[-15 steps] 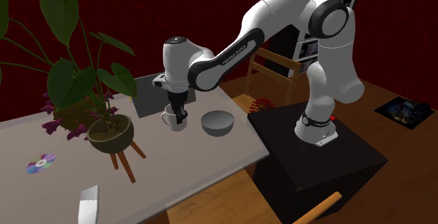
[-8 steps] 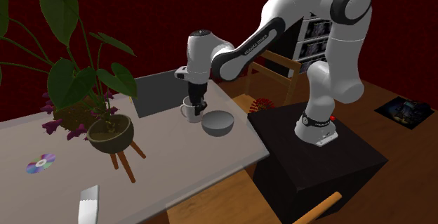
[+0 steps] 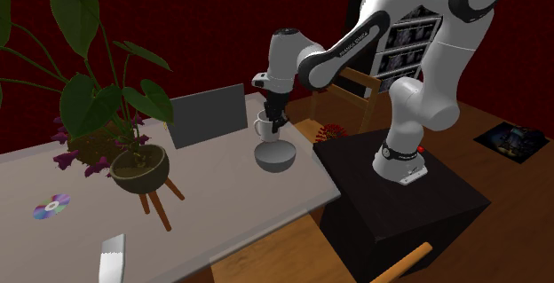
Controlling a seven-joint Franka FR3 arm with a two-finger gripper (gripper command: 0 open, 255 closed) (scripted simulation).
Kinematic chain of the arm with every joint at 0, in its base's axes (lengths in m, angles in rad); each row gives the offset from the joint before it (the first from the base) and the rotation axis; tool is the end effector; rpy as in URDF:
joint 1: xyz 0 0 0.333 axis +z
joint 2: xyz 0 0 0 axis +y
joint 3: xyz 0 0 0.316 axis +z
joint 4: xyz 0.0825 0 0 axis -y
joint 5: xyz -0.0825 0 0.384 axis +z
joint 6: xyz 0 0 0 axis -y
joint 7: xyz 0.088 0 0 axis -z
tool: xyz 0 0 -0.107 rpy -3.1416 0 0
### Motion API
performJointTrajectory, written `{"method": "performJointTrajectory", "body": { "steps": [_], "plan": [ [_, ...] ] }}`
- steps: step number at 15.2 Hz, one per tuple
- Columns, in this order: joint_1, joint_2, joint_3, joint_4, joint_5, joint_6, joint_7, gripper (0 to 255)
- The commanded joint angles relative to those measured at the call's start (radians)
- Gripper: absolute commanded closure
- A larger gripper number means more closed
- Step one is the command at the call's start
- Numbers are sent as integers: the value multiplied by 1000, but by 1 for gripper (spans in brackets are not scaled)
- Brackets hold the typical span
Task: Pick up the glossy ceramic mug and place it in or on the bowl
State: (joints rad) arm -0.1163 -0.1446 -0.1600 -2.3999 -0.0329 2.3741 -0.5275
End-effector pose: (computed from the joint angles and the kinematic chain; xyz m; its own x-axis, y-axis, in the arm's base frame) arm 0.4673 -0.1332 0.3820 0.9571 0.2720 0.0998 0.2670 -0.9618 0.0610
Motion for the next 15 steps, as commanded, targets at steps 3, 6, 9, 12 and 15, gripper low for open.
{"method": "performJointTrajectory", "body": {
  "steps": [3, 6, 9, 12, 15],
  "plan": [
    [-6, -7, -8, -48, -2, 41, -12, 255],
    [-5, 21, -9, -65, 4, 85, -16, 255],
    [-4, 51, -11, -79, 10, 129, -21, 255],
    [-3, 83, -12, -92, 18, 174, -27, 255],
    [-1, 117, -13, -102, 28, 218, -34, 255]
  ]
}}
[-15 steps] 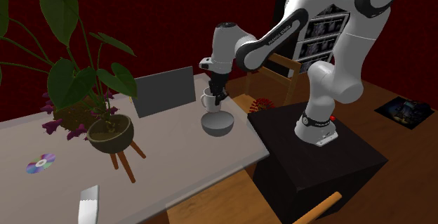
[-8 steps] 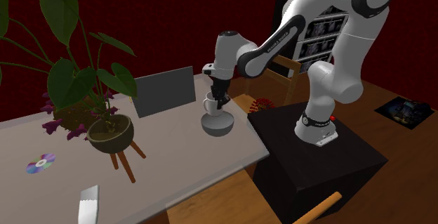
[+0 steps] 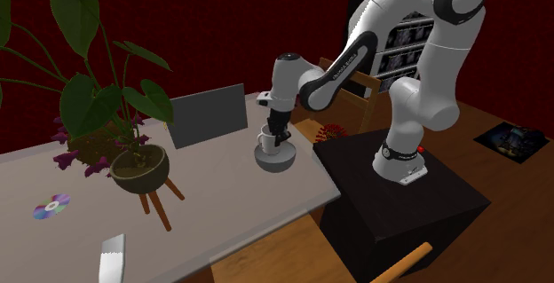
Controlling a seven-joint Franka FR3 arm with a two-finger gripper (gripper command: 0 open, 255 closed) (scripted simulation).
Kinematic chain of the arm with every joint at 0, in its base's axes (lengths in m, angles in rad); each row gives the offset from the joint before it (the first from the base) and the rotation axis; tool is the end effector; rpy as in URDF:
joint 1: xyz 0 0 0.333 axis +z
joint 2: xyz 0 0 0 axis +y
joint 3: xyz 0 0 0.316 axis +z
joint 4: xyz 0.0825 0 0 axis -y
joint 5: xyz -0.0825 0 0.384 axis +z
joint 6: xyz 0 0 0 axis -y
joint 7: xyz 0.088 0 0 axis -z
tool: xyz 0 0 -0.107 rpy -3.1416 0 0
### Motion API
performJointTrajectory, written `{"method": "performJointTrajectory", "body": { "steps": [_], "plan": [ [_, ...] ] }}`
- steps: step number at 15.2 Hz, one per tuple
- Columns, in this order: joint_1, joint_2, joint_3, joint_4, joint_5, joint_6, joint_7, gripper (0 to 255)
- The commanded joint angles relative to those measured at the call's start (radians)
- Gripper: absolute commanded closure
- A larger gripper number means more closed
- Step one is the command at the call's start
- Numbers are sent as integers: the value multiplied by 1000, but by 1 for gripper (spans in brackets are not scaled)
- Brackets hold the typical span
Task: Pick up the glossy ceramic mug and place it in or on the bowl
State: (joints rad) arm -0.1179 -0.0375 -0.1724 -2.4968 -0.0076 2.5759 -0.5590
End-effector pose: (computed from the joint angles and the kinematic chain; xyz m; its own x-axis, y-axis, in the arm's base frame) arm 0.4568 -0.1361 0.3096 0.9570 0.2727 0.0991 0.2678 -0.9616 0.0600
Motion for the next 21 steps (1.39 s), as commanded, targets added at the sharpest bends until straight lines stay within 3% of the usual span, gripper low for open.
{"method": "performJointTrajectory", "body": {
  "steps": [1, 10, 11, 16, 21],
  "plan": [
    [0, 22, 0, -8, 7, 31, -5, 255],
    [1, 40, 0, -12, 13, 53, -10, 255],
    [1, 40, 0, -13, 13, 53, -10, 0],
    [1, 40, 0, -12, 13, 53, -10, 0],
    [-3, -82, 1, 3, -22, -83, 15, 0]
  ]
}}
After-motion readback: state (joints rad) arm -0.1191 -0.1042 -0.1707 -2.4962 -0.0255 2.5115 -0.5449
